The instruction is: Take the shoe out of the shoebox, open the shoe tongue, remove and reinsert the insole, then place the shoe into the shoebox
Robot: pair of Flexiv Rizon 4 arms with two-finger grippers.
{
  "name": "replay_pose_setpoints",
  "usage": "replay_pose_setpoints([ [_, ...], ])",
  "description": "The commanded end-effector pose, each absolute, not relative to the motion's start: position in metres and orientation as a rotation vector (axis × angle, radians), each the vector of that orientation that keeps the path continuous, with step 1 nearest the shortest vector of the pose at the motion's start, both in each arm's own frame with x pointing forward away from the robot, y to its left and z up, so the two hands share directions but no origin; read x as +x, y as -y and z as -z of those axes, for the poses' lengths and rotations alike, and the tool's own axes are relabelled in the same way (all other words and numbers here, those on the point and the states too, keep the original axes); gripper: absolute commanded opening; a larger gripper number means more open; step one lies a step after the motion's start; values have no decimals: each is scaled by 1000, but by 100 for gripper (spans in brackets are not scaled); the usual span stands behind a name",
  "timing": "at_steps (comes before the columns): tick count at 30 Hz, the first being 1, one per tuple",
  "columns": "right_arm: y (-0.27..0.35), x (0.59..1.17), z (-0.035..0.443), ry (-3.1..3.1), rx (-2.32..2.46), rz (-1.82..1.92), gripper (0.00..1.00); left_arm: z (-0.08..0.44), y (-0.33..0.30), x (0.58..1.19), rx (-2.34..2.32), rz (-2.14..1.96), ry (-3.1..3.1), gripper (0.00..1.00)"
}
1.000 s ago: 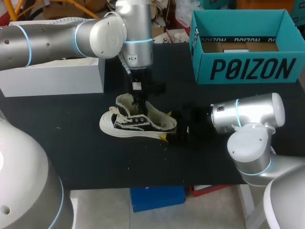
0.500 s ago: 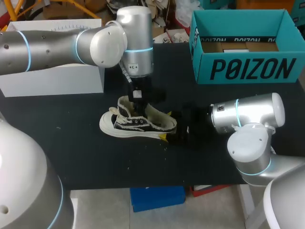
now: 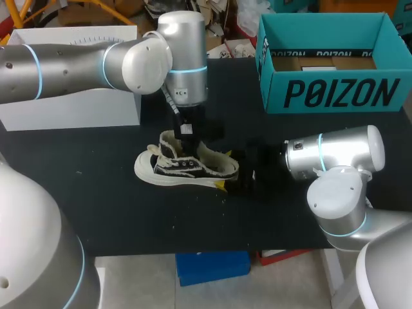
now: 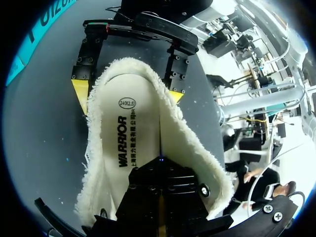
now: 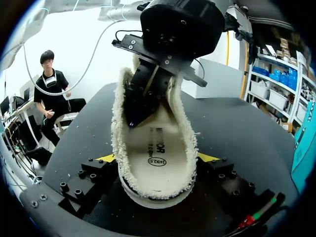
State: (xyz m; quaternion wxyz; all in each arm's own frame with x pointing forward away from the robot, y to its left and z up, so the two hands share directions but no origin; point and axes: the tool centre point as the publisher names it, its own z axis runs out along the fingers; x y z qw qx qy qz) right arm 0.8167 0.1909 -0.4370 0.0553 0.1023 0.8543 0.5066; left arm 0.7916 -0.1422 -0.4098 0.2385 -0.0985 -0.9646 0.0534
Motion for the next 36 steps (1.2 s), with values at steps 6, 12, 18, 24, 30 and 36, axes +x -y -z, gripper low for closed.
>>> replay_pose_setpoints([
  [6, -193, 817, 440, -2594, 313, -1536, 0, 411, 142, 788, -275, -161, 2639, 0],
  [12, -193, 817, 440, -2594, 313, -1536, 0, 413, 143, 786, -272, -156, 2636, 42],
  [18, -193, 817, 440, -2594, 313, -1536, 0, 413, 143, 787, -266, -154, 2639, 29],
  [24, -193, 817, 440, -2594, 313, -1536, 0, 417, 142, 788, -232, -82, 2760, 30],
  [30, -193, 817, 440, -2594, 313, -1536, 0, 425, 139, 787, -188, -63, 2873, 33],
  [36, -193, 817, 440, -2594, 313, -1536, 0, 438, 132, 790, -150, -31, 2981, 40],
])
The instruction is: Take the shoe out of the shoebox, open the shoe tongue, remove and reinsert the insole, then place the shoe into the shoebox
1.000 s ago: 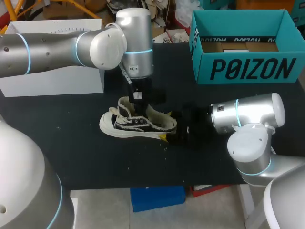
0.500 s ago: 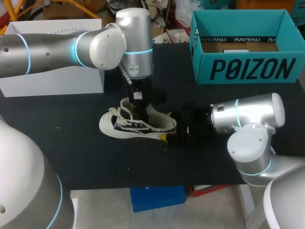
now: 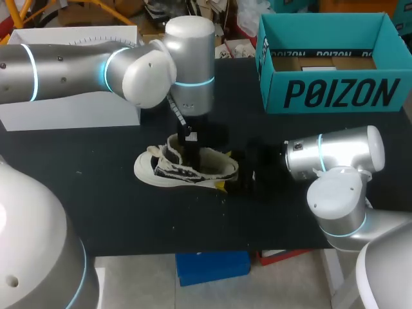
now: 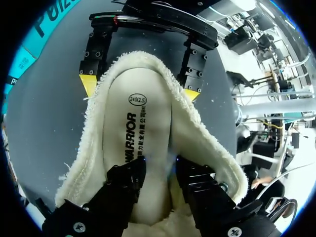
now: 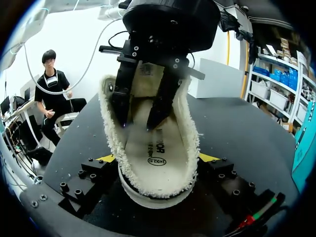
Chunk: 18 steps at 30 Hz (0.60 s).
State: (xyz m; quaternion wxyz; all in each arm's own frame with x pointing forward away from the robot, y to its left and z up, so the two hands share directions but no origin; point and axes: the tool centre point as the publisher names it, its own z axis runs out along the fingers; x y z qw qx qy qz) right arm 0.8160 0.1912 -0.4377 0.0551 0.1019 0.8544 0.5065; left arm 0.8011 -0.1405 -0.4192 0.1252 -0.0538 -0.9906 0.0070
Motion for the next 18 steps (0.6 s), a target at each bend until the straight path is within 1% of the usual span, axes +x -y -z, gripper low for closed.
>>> replay_pose_setpoints([
  [1, -193, 817, 440, -2594, 313, -1536, 0, 439, 131, 791, -150, -33, 2979, 33],
  [4, -193, 817, 440, -2594, 313, -1536, 0, 446, 128, 795, -139, -29, 2992, 30],
  [16, -193, 817, 440, -2594, 313, -1536, 0, 464, 125, 799, -185, 8, 3132, 25],
  [18, -193, 817, 440, -2594, 313, -1536, 0, 468, 124, 801, -170, 34, 3187, 27],
])
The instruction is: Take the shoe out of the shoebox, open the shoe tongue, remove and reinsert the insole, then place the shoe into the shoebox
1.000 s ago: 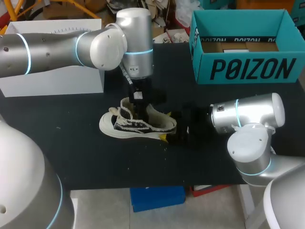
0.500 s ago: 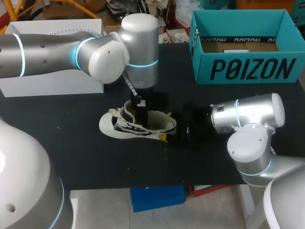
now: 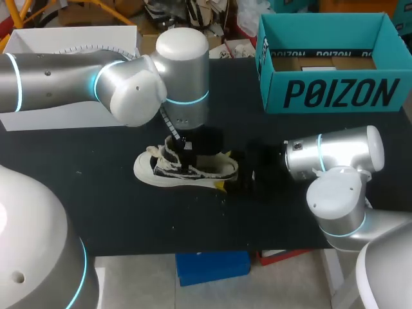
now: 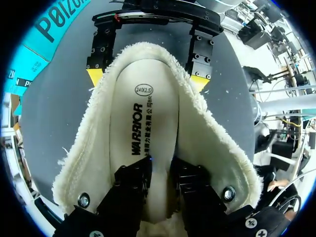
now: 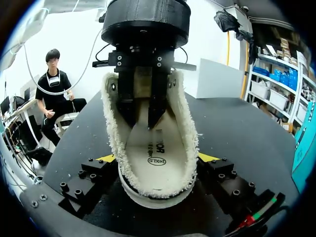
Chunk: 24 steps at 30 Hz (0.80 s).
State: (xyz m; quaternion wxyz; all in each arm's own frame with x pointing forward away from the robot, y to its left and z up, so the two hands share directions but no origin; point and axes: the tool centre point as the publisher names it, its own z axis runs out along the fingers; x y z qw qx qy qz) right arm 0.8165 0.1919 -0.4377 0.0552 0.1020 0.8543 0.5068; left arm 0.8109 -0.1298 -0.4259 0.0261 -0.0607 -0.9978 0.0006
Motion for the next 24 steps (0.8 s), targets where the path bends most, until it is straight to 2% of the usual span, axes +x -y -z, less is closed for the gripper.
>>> replay_pose_setpoints([
  [1, -193, 817, 440, -2594, 313, -1536, 0, 470, 123, 802, -160, 39, 3217, 28],
  [11, -193, 817, 440, -2594, 313, -1536, 0, 481, 115, 828, -59, 110, 3485, 22],
  [17, -193, 817, 440, -2594, 313, -1536, 0, 478, 114, 851, -43, 130, 3655, 25],
  [18, -193, 817, 440, -2594, 313, -1536, 0, 478, 114, 856, -36, 125, 3675, 24],
  [19, -193, 817, 440, -2594, 313, -1536, 0, 477, 114, 860, -26, 114, 3690, 15],
  [20, -193, 817, 440, -2594, 313, -1536, 0, 475, 114, 862, -12, 105, 3708, 13],
  [24, -193, 817, 440, -2594, 313, -1536, 0, 471, 115, 876, 15, 46, 3715, 16],
])
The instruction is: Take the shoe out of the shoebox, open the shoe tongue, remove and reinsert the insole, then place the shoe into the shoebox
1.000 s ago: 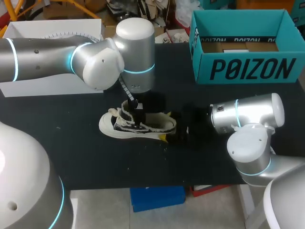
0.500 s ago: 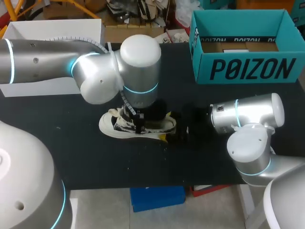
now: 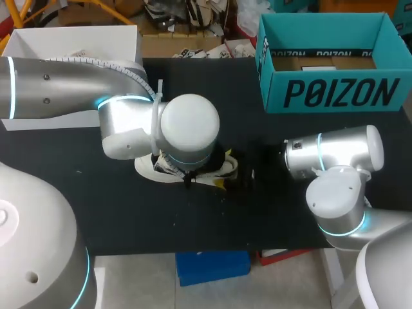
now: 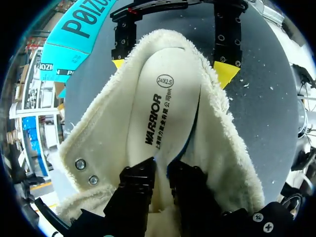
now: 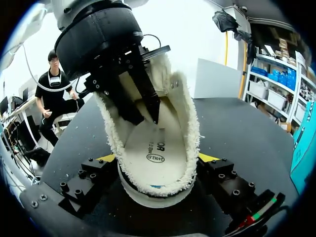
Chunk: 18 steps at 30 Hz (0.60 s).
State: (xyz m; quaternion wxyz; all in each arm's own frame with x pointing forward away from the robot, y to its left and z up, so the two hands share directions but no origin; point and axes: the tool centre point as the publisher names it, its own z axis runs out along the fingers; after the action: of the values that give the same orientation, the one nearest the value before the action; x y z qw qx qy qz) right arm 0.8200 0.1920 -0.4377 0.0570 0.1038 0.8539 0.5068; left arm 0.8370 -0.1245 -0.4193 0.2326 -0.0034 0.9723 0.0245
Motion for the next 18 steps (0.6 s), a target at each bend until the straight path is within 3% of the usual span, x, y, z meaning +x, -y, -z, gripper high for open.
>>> replay_pose_setpoints([
  [1, -193, 817, 440, -2594, 313, -1536, 0, 471, 115, 878, -11, -19, -2572, 17],
  [6, -193, 817, 440, -2594, 313, -1536, 0, 468, 116, 881, -5, 49, -2577, 16],
  [9, -193, 817, 440, -2594, 313, -1536, 0, 468, 118, 881, 8, 91, -2563, 0],
  [18, -193, 817, 440, -2594, 313, -1536, 0, 467, 126, 874, 88, 140, -2687, 0],
])
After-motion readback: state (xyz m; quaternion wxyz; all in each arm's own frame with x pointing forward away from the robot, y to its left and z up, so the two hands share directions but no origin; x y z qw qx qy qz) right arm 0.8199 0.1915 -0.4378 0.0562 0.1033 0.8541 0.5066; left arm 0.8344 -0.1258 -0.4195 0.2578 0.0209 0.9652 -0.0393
